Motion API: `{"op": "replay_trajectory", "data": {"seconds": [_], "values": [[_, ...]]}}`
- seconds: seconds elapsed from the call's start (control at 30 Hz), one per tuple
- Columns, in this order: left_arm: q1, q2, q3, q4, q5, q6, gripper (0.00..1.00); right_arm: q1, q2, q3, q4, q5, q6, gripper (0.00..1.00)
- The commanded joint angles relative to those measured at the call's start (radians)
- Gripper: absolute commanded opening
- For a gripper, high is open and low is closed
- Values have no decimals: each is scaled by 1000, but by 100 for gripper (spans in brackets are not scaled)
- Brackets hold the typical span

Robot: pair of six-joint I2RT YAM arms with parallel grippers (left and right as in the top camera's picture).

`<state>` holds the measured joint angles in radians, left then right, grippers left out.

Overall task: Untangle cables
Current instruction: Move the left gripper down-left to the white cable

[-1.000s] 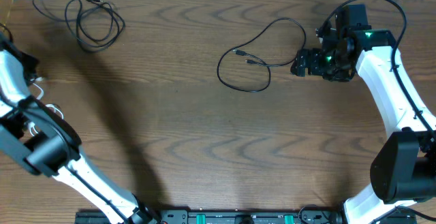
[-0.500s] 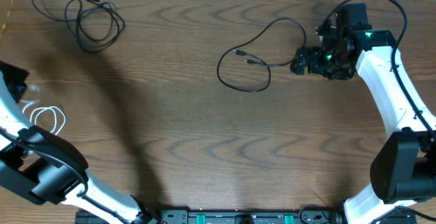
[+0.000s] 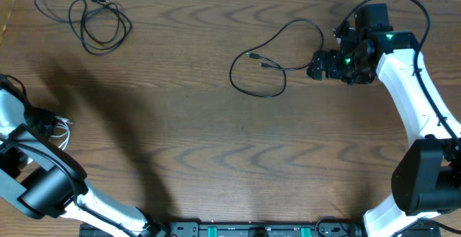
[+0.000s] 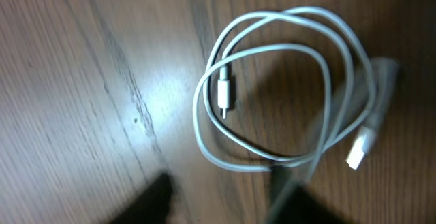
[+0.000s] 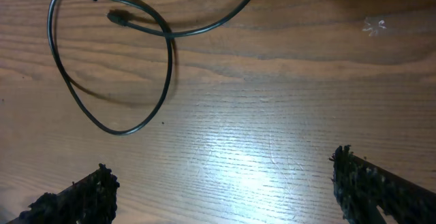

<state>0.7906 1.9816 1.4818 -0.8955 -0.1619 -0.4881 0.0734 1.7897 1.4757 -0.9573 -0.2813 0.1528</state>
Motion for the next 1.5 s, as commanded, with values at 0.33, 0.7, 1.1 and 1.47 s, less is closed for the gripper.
{"op": "replay_trajectory", "data": {"seconds": [0.33, 0.7, 1.1, 1.47], "values": [[14, -14, 40, 34, -6, -4, 96, 7, -3, -4, -5, -9, -12, 99], [56, -26, 40, 89, 336, 192, 97, 7, -3, -4, -13, -9, -12, 99], [139, -26, 39, 83, 581, 278, 97, 7, -3, -5, -16, -9, -12, 99], [200, -37, 39, 142, 857, 333, 89, 7, -3, -5, -24, -9, -12, 99]]}}
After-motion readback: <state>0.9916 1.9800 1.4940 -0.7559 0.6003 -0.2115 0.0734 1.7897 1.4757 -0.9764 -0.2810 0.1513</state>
